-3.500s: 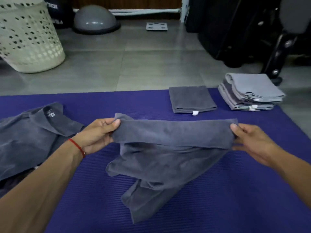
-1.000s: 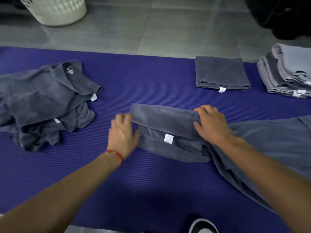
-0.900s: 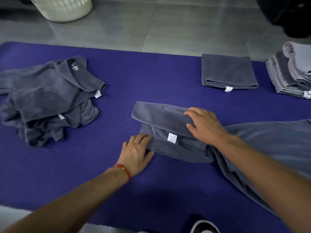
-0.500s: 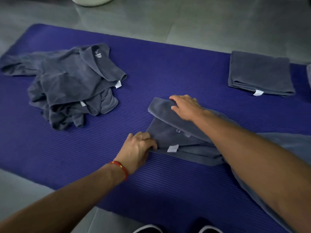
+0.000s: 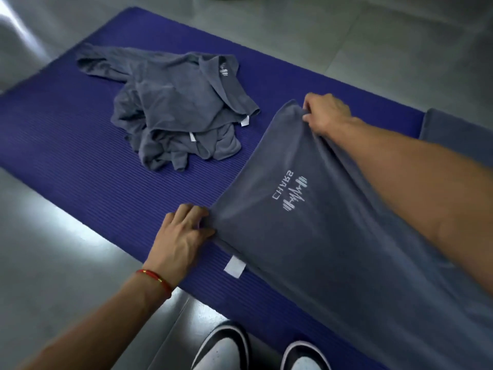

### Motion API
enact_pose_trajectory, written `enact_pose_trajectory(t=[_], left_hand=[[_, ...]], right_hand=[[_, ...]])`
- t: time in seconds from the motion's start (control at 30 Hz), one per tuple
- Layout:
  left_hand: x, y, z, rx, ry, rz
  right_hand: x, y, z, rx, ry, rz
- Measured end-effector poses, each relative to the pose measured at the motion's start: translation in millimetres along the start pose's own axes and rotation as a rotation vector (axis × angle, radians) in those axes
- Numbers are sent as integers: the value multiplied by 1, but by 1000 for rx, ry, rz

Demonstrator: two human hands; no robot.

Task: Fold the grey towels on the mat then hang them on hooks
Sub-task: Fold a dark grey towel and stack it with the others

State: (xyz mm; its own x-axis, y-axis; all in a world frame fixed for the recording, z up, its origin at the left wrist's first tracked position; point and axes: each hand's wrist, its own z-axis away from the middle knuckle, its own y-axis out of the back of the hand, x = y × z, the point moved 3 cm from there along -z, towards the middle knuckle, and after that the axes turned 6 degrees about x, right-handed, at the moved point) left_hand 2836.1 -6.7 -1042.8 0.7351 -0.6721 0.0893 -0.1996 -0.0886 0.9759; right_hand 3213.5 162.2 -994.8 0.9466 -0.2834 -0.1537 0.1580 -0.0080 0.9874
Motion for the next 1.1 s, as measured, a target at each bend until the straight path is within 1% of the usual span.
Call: enact_pose_trajectory(t=[0.1, 0.2, 0.27, 0.3, 0.33, 0.4, 0.43, 0.47, 0.53, 0.6, 0.7, 0.73, 0.77, 0.8, 0.9, 0.97, 1.03, 1.1], left_hand=[[-12, 0, 7, -3, 94, -16], [-15, -8, 13, -28, 158, -51], [-20, -16, 15, -97, 167, -84], [-25, -21, 16, -154, 189, -94], [-29, -25, 17, -221, 217, -97], [-34, -33, 20, -312, 248, -101], [-34, -36, 23, -329, 250, -112], [-32, -38, 25, -337, 256, -128], [-25, -42, 32, -336, 273, -150], [-16, -46, 42, -347, 348, -161], [0, -49, 43, -346, 499, -159], [4, -50, 40, -333, 536, -153], [7, -51, 34, -309, 532, -156], [12, -52, 26, -280, 475, -161], [36, -56, -2, -233, 136, -122], [68, -60, -21, -214, -46, -49], [113, -68, -37, -243, -199, 53], [161, -79, -48, -307, -382, 182]], right_hand=[[-15, 5, -18, 19, 59, -57], [-20, -18, -19, 49, 40, -149], [-25, -36, -16, 80, 9, -205], [-27, -46, -15, 55, -11, -233], [-30, -58, -12, -14, -19, -251], [-33, -80, 1, -211, 17, -252], [-35, -90, 9, -264, 55, -238], [-36, -96, 19, -267, 102, -216], [-36, -107, 45, -188, 197, -131], [-33, -116, 83, -156, 236, -59], [-18, -126, 150, -162, 241, -65], [-11, -129, 173, -172, 266, -57], [-4, -131, 194, -181, 296, -45], [5, -132, 214, -183, 321, -32], [43, -132, 269, -179, 333, 5], [78, -127, 305, -185, 306, 36], [120, -119, 343, -187, 224, 77], [166, -106, 379, -180, 50, 82]])
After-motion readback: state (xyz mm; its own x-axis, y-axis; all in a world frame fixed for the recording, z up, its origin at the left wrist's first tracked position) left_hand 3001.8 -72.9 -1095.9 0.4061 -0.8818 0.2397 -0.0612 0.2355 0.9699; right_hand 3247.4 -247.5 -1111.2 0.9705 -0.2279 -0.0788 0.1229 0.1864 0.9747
